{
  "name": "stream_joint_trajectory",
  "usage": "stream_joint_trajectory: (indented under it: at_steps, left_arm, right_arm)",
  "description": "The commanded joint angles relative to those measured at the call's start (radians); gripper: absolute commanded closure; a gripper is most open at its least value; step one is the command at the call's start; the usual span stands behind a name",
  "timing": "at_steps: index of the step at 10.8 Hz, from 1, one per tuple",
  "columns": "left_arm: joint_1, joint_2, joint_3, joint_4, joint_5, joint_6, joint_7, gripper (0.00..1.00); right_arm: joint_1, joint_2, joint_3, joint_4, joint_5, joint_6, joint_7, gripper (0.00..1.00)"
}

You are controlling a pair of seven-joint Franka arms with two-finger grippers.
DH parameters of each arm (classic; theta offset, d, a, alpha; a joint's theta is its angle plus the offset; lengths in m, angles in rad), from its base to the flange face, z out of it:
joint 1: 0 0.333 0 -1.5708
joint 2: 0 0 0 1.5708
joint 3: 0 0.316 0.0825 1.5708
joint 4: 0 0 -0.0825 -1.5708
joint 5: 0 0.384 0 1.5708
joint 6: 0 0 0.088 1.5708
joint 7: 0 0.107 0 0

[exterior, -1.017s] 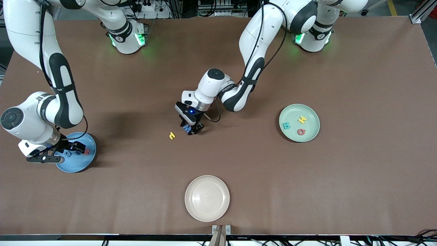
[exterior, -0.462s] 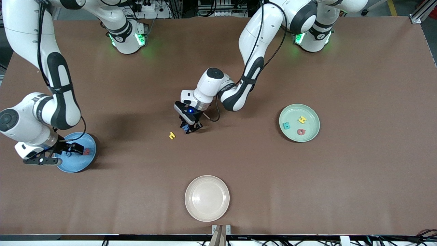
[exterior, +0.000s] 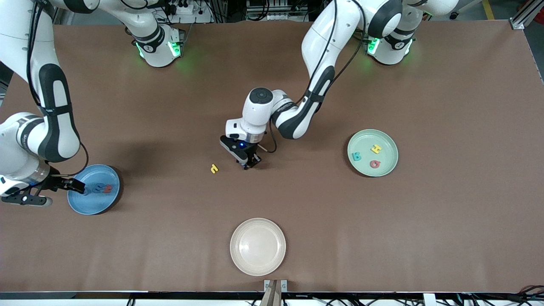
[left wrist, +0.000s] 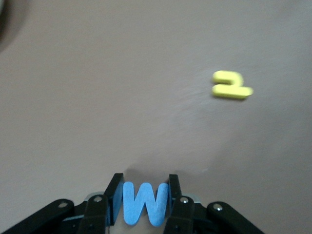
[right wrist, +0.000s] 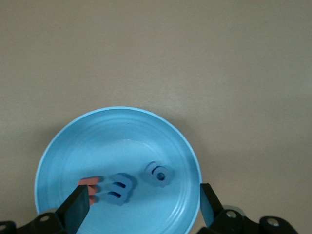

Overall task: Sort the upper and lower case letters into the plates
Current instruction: 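Drop the W on the green plate while the right gripper reaches the letter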

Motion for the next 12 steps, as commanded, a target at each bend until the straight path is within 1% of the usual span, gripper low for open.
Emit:
stream_joint_trajectory:
  at_steps: [1, 3, 4, 5, 6, 8, 9, 10, 12]
  left_arm:
    - [0.135, -0.12, -0.105, -0.045, 0.008, -0.241, 0.137, 0.7]
    - [0.296, -0.228, -0.194, -0.052, 0.006, -0.536, 0.376, 0.7]
    - [0.364, -0.274, -0.23, -0.08, 0.003, -0.618, 0.436, 0.7]
    - [0.443, -0.323, -0.274, -0.137, -0.023, -0.666, 0.443, 0.7]
    - [0.514, -0.376, -0.297, -0.207, -0.026, -0.729, 0.45, 0.7]
    - [0.628, -0.488, -0.314, -0.393, -0.024, -0.747, 0.559, 0.69]
    - [0.662, -0.536, -0.314, -0.477, -0.015, -0.737, 0.587, 0.69]
    - [0.714, -0.573, -0.314, -0.56, -0.011, -0.696, 0.598, 0.69]
    - [0.836, -0.592, -0.324, -0.714, -0.01, -0.545, 0.682, 0.68]
  right_arm:
    - [-0.02, 0.021, 0.007, 0.026, -0.015, -0.008, 0.009, 0.0]
    - [-0.007, 0.032, 0.007, 0.029, -0.015, -0.01, 0.012, 0.0]
    - [0.004, 0.024, 0.007, 0.026, -0.014, -0.02, 0.017, 0.0]
    - [0.018, 0.02, 0.007, 0.027, -0.014, -0.047, 0.018, 0.0]
    - [0.038, 0.018, 0.007, 0.029, -0.014, -0.076, 0.044, 0.0]
    - [0.081, 0.02, 0.008, 0.027, -0.014, -0.089, 0.142, 0.0]
    - [0.114, 0.02, 0.008, 0.024, -0.015, -0.101, 0.196, 0.0]
    - [0.159, 0.02, 0.008, 0.024, -0.015, -0.11, 0.266, 0.0]
    - [0.249, 0.024, 0.008, 0.027, -0.015, -0.112, 0.415, 0.0]
